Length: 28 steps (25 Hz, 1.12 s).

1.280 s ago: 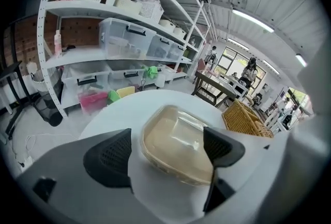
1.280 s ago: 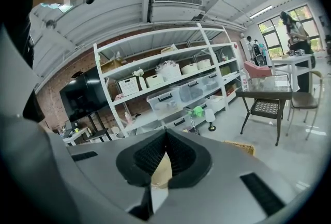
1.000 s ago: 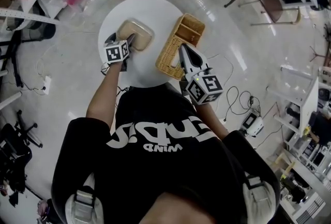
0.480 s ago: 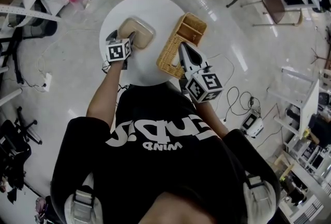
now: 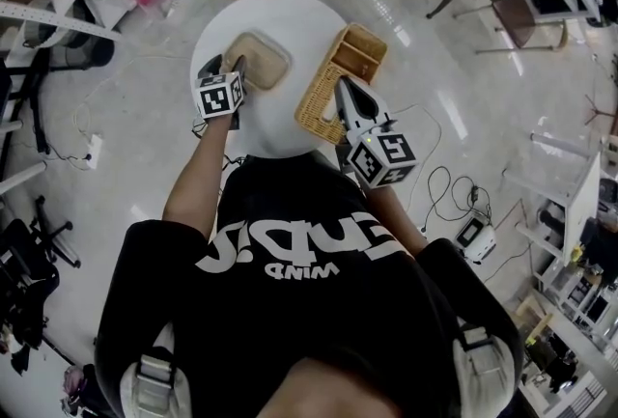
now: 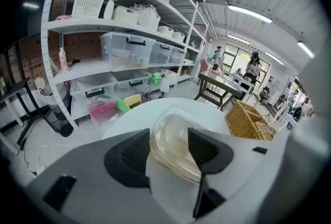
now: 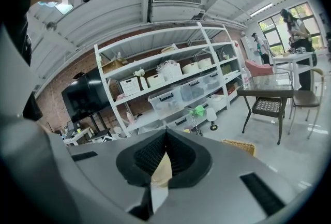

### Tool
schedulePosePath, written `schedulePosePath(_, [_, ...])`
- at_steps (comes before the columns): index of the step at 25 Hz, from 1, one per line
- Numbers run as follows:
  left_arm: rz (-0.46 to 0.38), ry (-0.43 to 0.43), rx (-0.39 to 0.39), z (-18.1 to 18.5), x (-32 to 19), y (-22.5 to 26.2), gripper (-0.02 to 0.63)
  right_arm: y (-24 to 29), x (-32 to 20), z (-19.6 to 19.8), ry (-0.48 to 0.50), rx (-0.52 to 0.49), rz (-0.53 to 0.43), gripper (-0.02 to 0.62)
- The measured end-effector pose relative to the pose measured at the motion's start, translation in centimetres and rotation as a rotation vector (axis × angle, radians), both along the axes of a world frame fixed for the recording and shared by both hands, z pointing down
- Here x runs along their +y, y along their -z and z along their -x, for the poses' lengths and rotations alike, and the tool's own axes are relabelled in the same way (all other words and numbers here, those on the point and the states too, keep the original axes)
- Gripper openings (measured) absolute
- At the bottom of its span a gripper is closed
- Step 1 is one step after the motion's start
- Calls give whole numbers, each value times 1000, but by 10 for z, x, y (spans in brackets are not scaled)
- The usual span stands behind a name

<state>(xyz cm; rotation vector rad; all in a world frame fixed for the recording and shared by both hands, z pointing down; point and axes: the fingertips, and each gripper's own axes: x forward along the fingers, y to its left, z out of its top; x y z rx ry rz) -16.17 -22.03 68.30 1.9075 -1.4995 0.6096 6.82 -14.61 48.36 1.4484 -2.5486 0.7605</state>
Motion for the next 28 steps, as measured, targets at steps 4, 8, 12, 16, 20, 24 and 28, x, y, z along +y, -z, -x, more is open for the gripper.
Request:
schedulePosePath(4, [-34,16,24,-1,4,18,181,5,4,-1,10,-11,-19,-2])
schedulePosePath(8, [-65,34,56,-2,10,37,136,11,9,1,21,-20,-34,-2])
schedulePosePath(12, [-110,27,82,-11,18,59,100,15,17,-1,32,-29,-52,-2])
schedulePosePath(16, [-153,12,129,-25,27,87,66,20,25,-5,42,-36,-67,-2])
schedulePosePath(20, [-193,-23,179,-46,35,119,48,26,31,-9,52,-44,-84,-2])
schedulePosePath(24, [-242,-48,211,-61,42,153,44,28,35,-10,64,-57,-92,-2])
schedulePosePath(28, [-325,-38,212,-59,48,194,44,31,38,-6,82,-64,-106,-2])
